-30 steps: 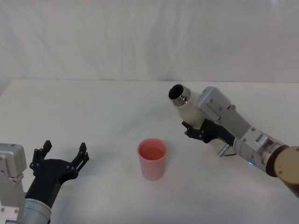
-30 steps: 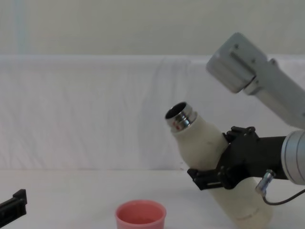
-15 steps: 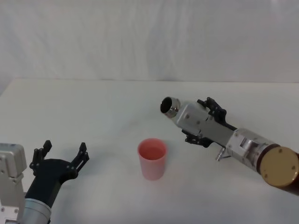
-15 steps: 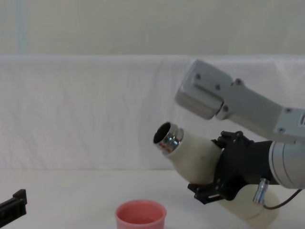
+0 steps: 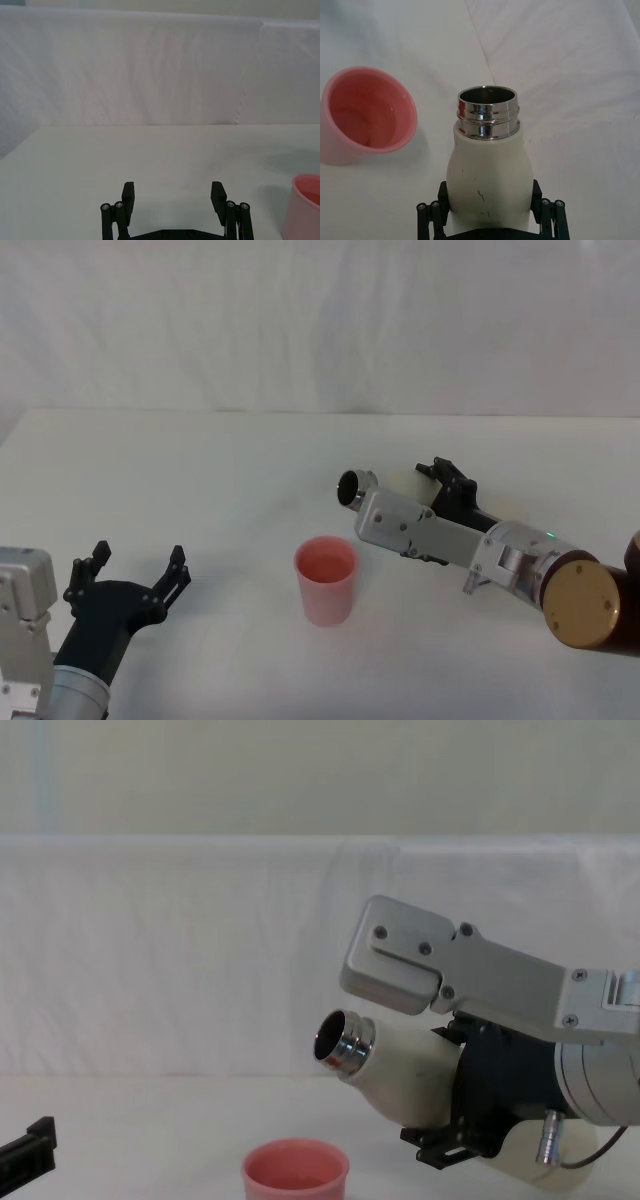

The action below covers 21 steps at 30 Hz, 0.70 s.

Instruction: Grasp the thermos with one hand and pour water into the cup lid.

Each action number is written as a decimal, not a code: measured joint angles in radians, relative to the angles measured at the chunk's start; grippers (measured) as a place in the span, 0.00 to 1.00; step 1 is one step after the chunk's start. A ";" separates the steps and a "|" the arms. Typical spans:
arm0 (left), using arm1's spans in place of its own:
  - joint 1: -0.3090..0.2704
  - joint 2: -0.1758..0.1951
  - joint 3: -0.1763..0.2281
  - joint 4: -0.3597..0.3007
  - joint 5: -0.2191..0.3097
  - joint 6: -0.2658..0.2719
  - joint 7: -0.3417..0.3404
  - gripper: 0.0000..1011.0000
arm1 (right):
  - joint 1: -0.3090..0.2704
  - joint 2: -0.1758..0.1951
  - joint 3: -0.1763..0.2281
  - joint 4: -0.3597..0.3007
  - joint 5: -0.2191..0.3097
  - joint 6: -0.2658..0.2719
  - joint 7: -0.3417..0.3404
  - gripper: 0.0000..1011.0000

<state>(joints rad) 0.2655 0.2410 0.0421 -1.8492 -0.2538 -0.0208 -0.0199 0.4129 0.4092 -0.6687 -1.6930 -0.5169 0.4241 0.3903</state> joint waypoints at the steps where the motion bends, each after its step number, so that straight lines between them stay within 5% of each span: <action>1: 0.000 0.000 0.000 0.000 0.000 0.000 0.000 0.99 | 0.000 0.000 0.000 -0.001 -0.004 0.000 0.002 0.95; 21: 0.000 0.000 0.000 0.000 0.000 0.000 0.000 0.99 | 0.001 -0.002 -0.012 -0.008 -0.108 -0.032 0.035 0.95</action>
<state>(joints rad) 0.2655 0.2410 0.0421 -1.8492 -0.2538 -0.0208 -0.0199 0.4140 0.4067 -0.6806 -1.7012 -0.6245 0.3924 0.4252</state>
